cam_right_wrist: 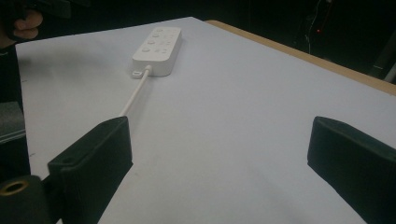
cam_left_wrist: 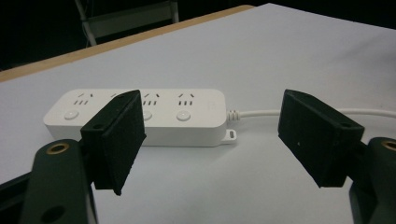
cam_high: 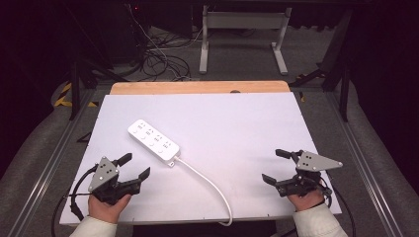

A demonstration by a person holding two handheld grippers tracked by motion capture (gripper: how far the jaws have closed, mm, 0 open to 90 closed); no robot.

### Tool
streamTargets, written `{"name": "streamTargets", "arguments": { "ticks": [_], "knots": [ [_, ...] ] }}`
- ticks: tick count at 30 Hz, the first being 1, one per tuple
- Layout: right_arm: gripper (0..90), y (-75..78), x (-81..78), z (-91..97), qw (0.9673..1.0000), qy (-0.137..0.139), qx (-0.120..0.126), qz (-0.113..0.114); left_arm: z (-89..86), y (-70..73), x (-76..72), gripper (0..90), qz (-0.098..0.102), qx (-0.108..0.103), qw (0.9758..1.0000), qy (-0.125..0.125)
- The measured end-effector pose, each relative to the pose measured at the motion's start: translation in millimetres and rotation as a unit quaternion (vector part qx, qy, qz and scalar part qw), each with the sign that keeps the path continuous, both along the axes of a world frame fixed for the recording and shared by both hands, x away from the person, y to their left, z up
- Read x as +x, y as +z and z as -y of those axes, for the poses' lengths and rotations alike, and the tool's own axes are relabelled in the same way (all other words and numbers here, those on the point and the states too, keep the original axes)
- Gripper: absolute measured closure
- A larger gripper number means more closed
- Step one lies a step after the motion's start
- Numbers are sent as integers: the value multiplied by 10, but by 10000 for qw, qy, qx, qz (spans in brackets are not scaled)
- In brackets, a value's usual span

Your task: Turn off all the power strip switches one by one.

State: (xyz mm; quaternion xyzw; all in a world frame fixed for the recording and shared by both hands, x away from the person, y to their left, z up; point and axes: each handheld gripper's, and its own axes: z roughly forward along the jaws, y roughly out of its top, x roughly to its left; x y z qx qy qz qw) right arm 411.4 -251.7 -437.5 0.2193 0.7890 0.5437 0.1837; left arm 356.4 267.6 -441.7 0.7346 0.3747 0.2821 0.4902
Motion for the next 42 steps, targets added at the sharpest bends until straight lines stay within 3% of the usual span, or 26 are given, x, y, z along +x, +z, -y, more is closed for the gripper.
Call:
{"name": "streamTargets", "arguments": {
  "ticks": [3,10,16,22,29,37,42],
  "knots": [
    [74,-2,-5,-6,10000,6,-12,-8,-9,4,1,238,-12,-11,10000,0],
    [77,-7,-1,-7,10000,26,-23,-19,-27,29,9,241,-197,-327,9992,-87],
    [79,-6,-5,-9,10000,30,-34,-16,1,41,-8,249,-64,-1,10000,-47],
    [81,-10,-4,-16,10000,47,-41,-19,-11,76,13,304,-228,-91,9997,-86],
    [82,-15,1,-26,9999,67,-57,-50,33,183,62,414,-297,81,9995,-106],
    [83,-20,2,-34,9999,79,-80,-67,80,281,182,423,-313,262,9991,-130],
    [83,-22,3,-36,9999,85,-82,-76,134,330,286,423,-404,241,9986,-227]
  ]
}}
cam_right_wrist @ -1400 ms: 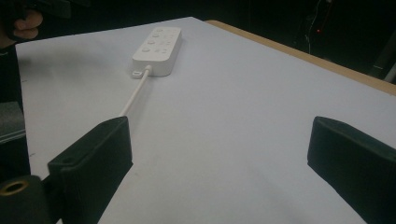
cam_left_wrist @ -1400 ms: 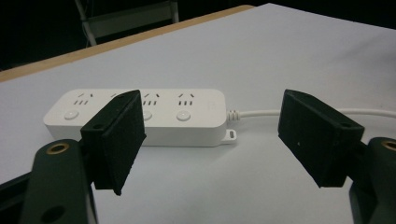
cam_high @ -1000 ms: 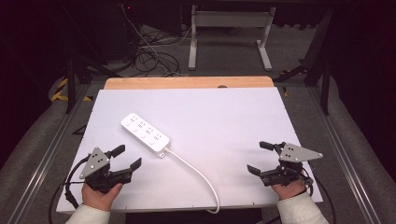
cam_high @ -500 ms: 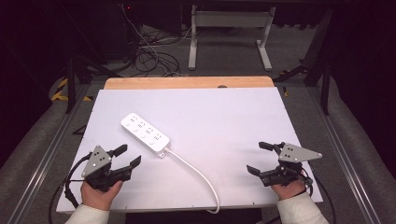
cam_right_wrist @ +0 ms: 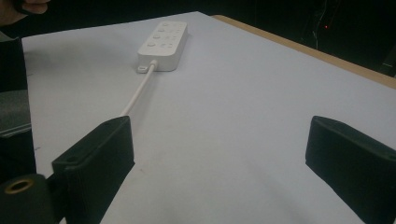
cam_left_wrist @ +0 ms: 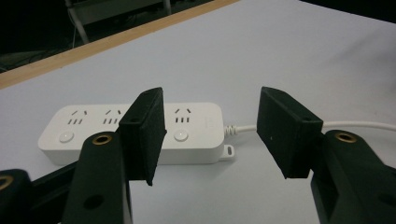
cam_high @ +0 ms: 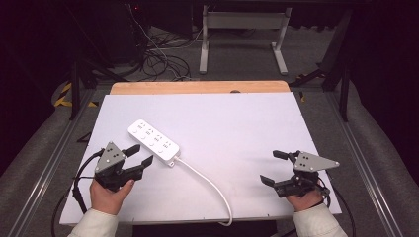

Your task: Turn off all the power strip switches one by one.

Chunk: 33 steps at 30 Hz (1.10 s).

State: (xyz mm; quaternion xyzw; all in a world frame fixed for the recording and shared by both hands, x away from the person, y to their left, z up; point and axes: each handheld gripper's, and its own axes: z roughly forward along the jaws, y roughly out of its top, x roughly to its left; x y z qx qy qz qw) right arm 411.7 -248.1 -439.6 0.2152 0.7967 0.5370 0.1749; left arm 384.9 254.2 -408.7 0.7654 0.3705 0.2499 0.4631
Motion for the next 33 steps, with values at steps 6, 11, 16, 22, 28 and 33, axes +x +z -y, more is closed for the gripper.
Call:
{"name": "streamTargets", "arguments": {
  "ticks": [6,11,16,22,28,33],
  "knots": [
    [83,-5,3,-5,10000,21,-1,-7,51,43,140,423,-119,-55,9999,-78],
    [83,-9,4,-9,10000,35,-3,-24,84,66,234,429,-151,-21,9998,-99],
    [83,-13,8,-11,10000,35,-17,-43,156,80,353,432,-239,67,9996,-119],
    [83,-18,12,-13,10000,51,-15,-56,196,79,464,461,-313,67,9994,-164],
    [83,-19,13,-8,10000,55,-25,-66,179,95,500,652,-562,26,9982,-211],
    [83,-18,8,-17,10000,79,-14,-56,167,89,537,896,-781,184,9959,-414]
  ]
}}
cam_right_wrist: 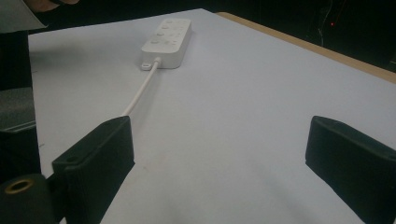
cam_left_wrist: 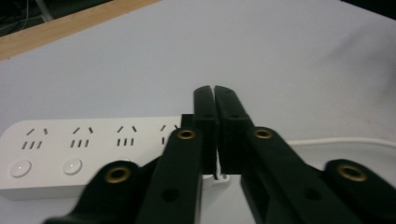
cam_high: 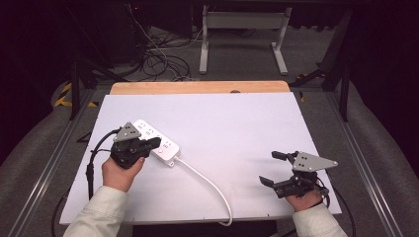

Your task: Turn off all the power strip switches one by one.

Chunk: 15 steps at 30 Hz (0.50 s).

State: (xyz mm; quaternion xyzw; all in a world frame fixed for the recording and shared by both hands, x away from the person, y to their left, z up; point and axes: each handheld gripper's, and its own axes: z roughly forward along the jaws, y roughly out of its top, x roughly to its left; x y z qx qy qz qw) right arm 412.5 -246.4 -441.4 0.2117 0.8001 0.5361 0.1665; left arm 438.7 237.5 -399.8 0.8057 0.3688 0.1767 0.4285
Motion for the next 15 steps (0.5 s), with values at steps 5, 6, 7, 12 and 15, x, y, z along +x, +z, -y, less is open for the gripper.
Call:
{"name": "streamTargets", "arguments": {
  "ticks": [5,6,7,12,15],
  "knots": [
    [85,-2,2,-2,10000,3,-28,4,4,-10,44,898,-211,97,9997,-115],
    [85,-3,3,-3,10000,9,-21,0,9,-11,71,898,-248,189,9995,-111],
    [86,-3,4,-2,10000,10,-23,0,9,-11,71,898,-248,189,9995,-111],
    [88,-4,4,-4,10000,26,-26,-5,23,-31,197,898,-612,421,9972,-93],
    [89,-5,4,-5,10000,34,-34,-9,25,-54,276,898,-751,557,9956,-87]
  ]
}}
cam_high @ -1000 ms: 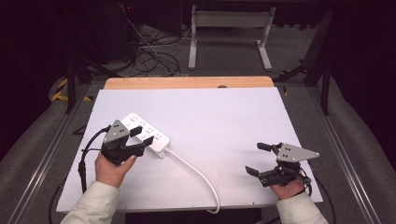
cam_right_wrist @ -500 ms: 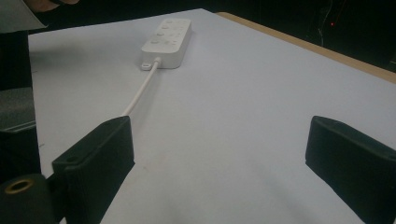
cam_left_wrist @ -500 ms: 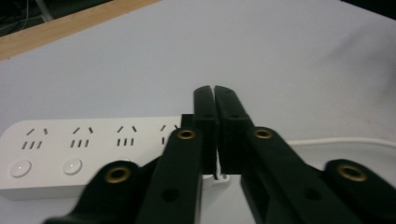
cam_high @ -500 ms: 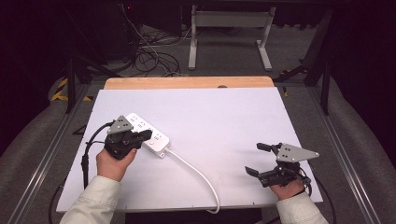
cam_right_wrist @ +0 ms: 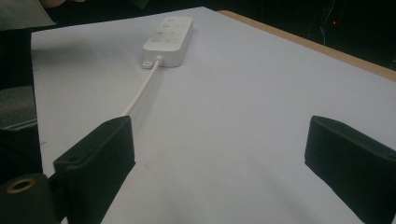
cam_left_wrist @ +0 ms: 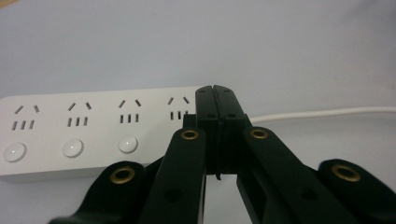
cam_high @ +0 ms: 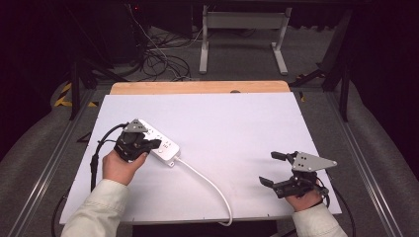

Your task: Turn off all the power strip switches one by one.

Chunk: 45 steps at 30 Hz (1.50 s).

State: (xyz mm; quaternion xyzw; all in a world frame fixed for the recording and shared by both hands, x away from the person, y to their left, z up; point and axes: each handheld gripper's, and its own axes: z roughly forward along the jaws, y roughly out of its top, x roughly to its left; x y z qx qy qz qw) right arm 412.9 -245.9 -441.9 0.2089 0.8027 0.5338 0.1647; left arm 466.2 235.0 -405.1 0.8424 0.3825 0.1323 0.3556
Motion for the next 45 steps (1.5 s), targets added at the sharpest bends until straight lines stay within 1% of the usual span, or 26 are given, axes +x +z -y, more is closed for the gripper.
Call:
{"name": "streamTargets", "arguments": {
  "ticks": [1,5,7,10,11,12,14,15,16,17,19,20,22,25,31,32,34,36,38,45],
  "knots": [
    [89,0,0,-1,10000,1,0,0,4,-9,21,899,-69,30,10000,-7],
    [89,0,0,-1,10000,11,-4,-5,29,-71,102,898,-229,183,9996,-22],
    [89,0,-1,-1,10000,8,-12,0,39,-108,138,899,-275,291,9992,-27],
    [90,3,-5,0,10000,15,2,14,49,-143,165,899,-337,354,9988,-8],
    [90,3,-5,0,10000,17,1,16,57,-173,191,899,-412,413,9983,-5],
    [90,3,-5,0,10000,19,-2,15,60,-186,206,899,-443,448,9980,-13],
    [90,2,-5,0,10000,18,-12,9,64,-199,217,899,-480,472,9977,-6],
    [90,2,-4,0,10000,19,-11,9,71,-221,237,899,-543,513,9972,1],
    [89,1,-3,-1,10000,24,-6,8,74,-232,246,899,-601,512,9969,-5],
    [89,1,-1,0,10000,25,-15,9,74,-232,246,899,-601,512,9969,-5],
    [89,0,-2,-2,10000,27,-20,-1,77,-255,271,899,-663,573,9962,3],
    [89,-1,-2,-2,10000,28,-20,-3,79,-264,279,899,-701,564,9959,6],
    [90,-2,0,-2,10000,28,-21,-7,77,-270,288,899,-713,582,9958,-2],
    [89,0,-5,-3,10000,30,-22,1,74,-297,313,899,-788,538,9954,11],
    [90,0,-7,-5,10000,34,-31,0,81,-319,335,900,-806,557,9952,49],
    [89,0,-8,-5,10000,38,-29,3,85,-327,339,899,-850,562,9948,26],
    [90,0,-8,-4,10000,40,-16,5,78,-334,344,899,-848,562,9948,6],
    [89,0,-8,-4,10000,35,-21,3,66,-335,351,900,-833,573,9949,44],
    [89,0,-8,-6,10000,42,-23,-2,53,-351,359,899,-875,506,9949,51],
    [90,-3,-8,-9,10000,44,-28,-3,53,-368,363,900,-891,492,9948,41]
  ]
}}
